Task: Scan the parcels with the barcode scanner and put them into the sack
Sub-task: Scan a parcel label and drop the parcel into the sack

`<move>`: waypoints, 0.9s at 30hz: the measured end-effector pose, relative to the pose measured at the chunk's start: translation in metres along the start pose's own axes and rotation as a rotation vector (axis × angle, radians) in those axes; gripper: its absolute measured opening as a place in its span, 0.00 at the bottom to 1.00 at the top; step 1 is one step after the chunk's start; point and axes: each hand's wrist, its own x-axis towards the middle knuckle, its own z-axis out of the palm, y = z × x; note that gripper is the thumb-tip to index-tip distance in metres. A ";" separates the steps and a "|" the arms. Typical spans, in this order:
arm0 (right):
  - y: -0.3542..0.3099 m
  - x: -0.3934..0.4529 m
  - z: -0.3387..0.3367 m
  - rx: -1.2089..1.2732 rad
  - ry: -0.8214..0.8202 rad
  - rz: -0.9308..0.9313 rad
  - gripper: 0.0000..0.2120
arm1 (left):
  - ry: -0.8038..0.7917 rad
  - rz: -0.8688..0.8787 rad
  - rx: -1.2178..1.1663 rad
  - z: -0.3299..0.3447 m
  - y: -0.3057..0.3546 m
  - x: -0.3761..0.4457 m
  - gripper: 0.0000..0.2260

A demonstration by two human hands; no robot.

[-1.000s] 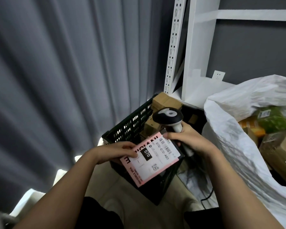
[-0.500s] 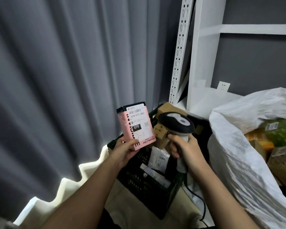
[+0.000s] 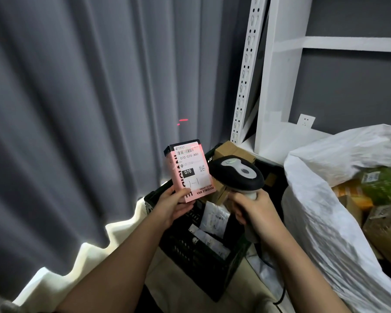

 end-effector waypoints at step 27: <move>0.000 -0.005 0.000 -0.024 -0.050 0.013 0.10 | 0.027 0.047 0.035 0.005 -0.008 0.007 0.29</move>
